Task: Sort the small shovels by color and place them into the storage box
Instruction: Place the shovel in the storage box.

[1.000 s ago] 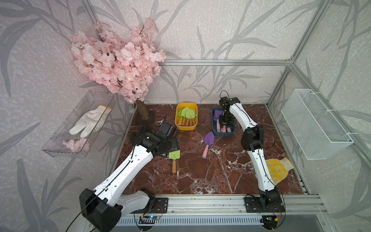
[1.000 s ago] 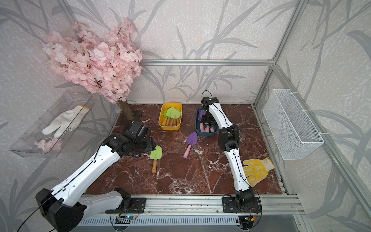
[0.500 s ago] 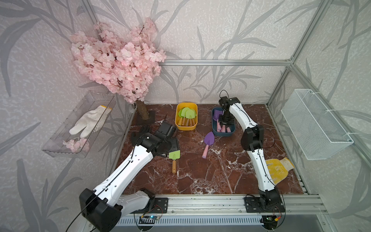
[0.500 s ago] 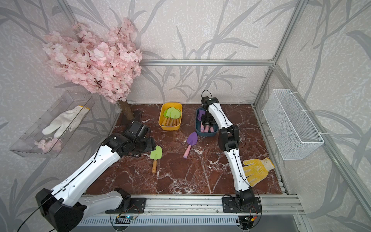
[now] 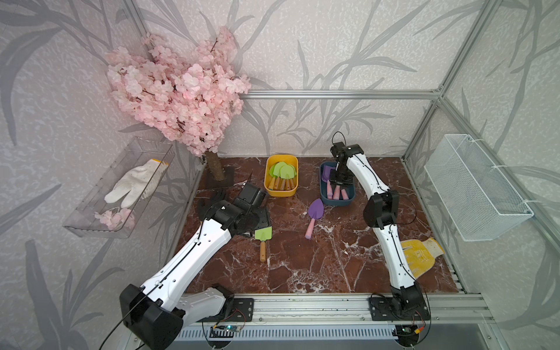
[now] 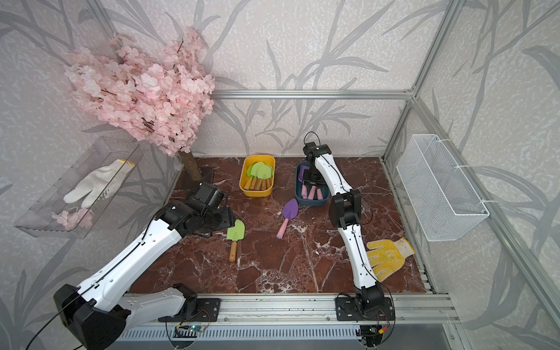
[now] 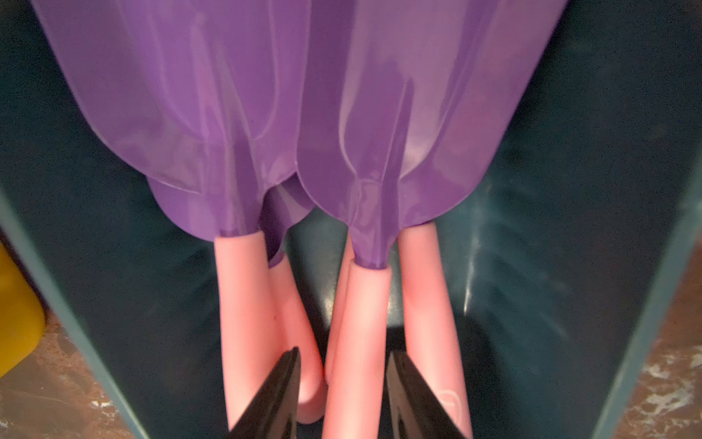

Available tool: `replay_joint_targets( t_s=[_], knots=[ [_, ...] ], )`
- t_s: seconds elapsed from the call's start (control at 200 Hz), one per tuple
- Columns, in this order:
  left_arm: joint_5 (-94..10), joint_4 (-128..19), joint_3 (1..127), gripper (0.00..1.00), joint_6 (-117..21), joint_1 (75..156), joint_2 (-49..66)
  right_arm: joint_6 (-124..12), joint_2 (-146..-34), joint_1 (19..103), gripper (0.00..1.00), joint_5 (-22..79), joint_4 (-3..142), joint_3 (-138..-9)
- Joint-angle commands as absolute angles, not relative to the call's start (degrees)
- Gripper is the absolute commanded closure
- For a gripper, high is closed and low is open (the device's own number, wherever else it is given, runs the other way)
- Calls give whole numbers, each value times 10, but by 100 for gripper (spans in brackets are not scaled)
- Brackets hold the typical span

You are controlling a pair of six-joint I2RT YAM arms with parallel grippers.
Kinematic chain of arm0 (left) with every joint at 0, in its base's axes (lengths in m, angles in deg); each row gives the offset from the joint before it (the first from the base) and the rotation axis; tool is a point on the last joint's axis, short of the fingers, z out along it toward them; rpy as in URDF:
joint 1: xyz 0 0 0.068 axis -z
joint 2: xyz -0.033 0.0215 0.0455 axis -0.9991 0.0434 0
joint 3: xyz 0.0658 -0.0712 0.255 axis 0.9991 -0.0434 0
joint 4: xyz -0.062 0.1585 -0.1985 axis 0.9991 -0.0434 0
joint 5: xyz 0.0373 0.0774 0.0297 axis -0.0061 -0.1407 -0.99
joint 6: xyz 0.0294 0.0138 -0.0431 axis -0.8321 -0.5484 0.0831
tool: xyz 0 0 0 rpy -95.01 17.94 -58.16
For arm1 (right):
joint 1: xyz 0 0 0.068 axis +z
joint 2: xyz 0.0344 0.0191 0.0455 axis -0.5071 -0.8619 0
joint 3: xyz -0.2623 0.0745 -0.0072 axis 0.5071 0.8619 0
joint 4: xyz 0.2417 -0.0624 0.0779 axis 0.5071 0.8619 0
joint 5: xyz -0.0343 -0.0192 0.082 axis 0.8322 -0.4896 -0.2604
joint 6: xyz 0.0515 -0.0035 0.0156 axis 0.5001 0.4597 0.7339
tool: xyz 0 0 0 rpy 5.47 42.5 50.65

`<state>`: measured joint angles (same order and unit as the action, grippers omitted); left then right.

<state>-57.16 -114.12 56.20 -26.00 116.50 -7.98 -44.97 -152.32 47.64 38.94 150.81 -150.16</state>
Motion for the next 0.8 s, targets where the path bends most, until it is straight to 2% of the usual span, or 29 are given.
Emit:
replay_joint_targets(
  t_s=[0.0, 0.19, 0.33, 0.53, 0.795],
  knots=[
    [-575, -1147, 560, 30, -263, 1167, -85, -453, -1487, 473, 56, 403, 1525, -1518],
    [-579, -1148, 561, 30, -260, 1170, -90, -457, -1432, 473, 56, 413, 1560, -1527],
    [-583, -1151, 556, 30, -252, 1173, -89, -473, -1340, 476, 56, 422, 1559, -1478],
    [-584, -1157, 542, 31, -223, 1189, -78, -497, -1177, 488, 55, 423, 1504, -1316],
    [-606, -1167, 485, 31, -175, 1205, -66, -476, -948, 505, 55, 375, 1376, -1001]
  ],
)
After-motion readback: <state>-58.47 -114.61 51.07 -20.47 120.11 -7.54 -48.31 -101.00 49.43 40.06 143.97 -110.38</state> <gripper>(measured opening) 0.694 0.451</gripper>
